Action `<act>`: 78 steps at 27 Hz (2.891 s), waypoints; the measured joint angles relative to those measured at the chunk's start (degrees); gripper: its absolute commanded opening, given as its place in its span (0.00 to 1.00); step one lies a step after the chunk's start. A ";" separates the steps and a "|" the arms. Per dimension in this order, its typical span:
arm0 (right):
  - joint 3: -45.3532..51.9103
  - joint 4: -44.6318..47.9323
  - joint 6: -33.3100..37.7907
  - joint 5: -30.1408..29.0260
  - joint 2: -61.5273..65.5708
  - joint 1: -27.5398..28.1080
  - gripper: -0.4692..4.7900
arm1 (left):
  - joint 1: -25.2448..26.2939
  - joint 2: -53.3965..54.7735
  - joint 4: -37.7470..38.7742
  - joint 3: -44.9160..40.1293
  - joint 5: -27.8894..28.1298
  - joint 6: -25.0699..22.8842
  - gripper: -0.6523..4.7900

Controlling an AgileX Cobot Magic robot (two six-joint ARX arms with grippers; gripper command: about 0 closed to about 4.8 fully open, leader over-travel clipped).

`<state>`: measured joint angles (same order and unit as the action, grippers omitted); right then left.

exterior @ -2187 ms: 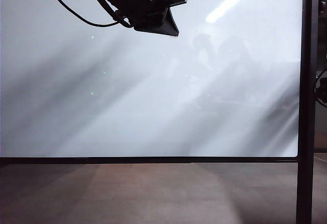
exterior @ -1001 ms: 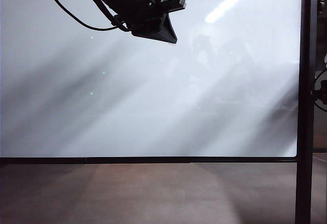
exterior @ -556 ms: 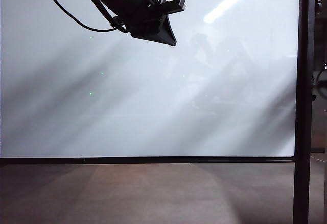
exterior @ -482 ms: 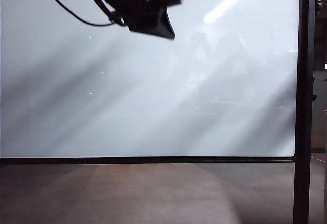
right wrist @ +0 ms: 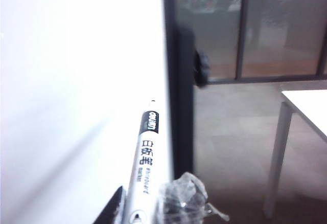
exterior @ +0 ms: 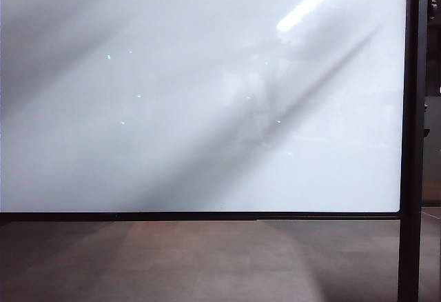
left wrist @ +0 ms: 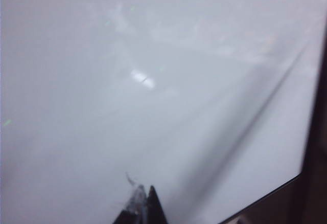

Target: Reach to the right to find the marker pen, pick it up, and write the number 5 on the whiteboard.

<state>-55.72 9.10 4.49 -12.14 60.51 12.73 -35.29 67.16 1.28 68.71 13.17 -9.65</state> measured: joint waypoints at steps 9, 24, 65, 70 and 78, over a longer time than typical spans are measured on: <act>0.37 -6.14 -0.48 6.03 1.64 -28.22 0.08 | 0.33 0.76 8.33 -0.09 -2.03 0.39 0.11; -12.09 4.72 -5.14 6.10 28.57 -36.59 0.08 | 11.78 9.70 2.40 -0.81 -17.46 2.03 0.11; -16.13 5.09 -16.85 10.71 34.53 -31.89 0.08 | 10.69 12.55 -2.56 -0.79 -17.68 3.02 0.11; -16.06 2.62 -15.82 4.81 31.41 -32.41 0.08 | 10.69 12.55 -2.56 -0.79 -17.68 3.04 0.11; -16.04 -0.33 -15.50 10.60 30.88 -38.56 0.08 | 10.73 12.48 -0.70 -0.79 -17.68 3.04 0.11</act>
<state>-71.77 8.78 -11.00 -1.54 91.39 -25.82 -24.56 79.64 0.58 67.92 -4.51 -6.61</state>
